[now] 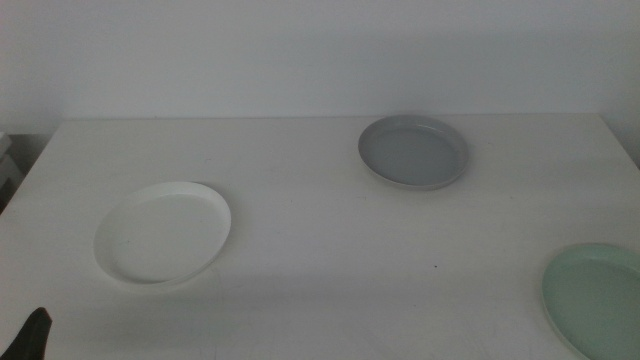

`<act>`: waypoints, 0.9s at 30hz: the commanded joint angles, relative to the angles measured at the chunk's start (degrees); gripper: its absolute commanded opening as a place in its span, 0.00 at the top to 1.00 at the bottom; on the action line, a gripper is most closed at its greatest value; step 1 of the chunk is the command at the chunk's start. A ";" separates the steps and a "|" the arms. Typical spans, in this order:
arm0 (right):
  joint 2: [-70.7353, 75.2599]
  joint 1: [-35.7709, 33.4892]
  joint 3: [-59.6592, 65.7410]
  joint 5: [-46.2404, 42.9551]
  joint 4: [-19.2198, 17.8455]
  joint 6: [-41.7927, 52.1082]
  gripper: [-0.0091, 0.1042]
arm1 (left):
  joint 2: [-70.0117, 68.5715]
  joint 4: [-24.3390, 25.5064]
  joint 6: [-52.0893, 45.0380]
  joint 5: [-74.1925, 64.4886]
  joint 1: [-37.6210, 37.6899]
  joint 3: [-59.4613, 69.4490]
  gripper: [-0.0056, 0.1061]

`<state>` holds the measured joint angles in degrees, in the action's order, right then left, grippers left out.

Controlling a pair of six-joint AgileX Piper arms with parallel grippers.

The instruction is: Stack the three bowls on top of each other.

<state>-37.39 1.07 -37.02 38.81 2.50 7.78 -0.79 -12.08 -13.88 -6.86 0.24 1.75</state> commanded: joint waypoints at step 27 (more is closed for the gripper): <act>-46.83 19.39 -12.64 4.55 -3.34 -2.50 0.38 | -0.76 -0.61 0.47 4.69 0.43 -0.26 0.01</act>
<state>-84.44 19.26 -47.74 45.51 -1.04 3.79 -0.79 -12.08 -13.88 -6.86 0.24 1.75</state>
